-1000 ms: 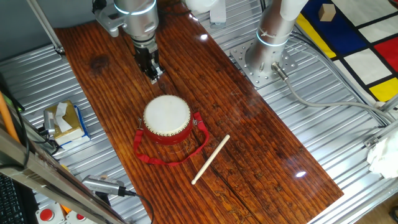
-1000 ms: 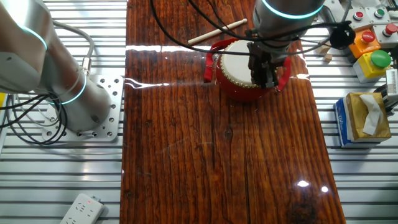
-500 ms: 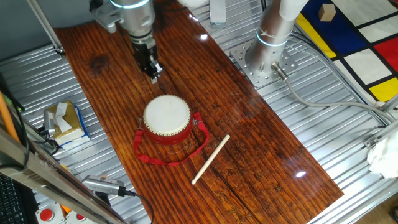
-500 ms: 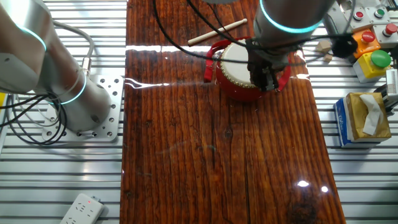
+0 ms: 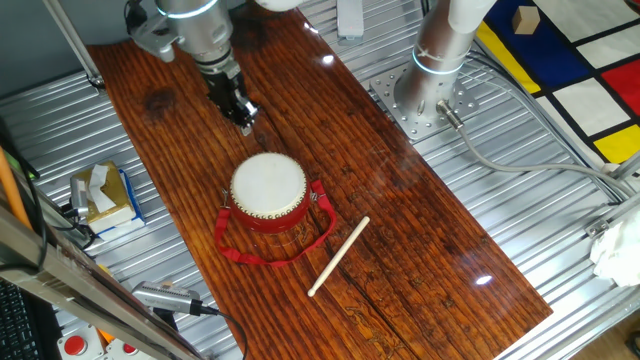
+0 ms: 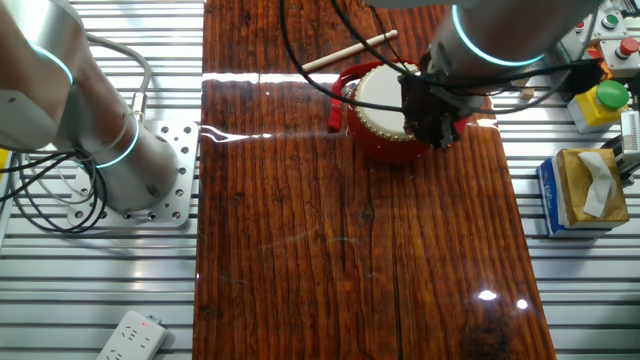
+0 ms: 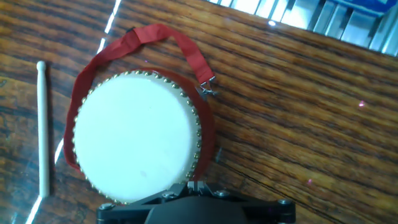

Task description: Play the drum

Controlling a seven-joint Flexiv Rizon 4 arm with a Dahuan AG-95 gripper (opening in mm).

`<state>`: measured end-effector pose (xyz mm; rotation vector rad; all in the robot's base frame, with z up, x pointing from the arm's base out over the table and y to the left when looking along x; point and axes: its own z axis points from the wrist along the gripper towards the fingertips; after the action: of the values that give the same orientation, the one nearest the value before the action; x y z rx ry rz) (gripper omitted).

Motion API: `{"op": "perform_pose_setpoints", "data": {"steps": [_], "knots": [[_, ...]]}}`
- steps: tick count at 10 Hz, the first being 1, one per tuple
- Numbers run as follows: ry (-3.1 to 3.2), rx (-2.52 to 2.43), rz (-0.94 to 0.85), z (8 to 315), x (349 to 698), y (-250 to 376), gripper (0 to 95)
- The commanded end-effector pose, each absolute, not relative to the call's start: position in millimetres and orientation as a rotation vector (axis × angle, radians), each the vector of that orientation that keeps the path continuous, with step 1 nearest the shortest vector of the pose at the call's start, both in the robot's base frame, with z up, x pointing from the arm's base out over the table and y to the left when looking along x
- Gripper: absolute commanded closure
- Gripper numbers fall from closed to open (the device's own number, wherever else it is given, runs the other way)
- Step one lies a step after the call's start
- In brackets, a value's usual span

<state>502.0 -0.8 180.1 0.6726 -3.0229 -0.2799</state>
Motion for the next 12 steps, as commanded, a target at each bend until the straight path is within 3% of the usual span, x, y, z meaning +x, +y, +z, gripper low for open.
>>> {"op": "perform_pose_setpoints", "data": {"steps": [1,8,9,12], "knots": [[-3.04,0.643,-0.292,179.2,501.7,3.0,95.0],[-3.062,0.465,-0.316,181.6,496.1,98.3,95.0],[-3.073,0.415,-0.321,178.9,494.4,122.2,76.0],[-3.093,0.324,-0.321,175.9,494.3,173.8,76.0]]}}
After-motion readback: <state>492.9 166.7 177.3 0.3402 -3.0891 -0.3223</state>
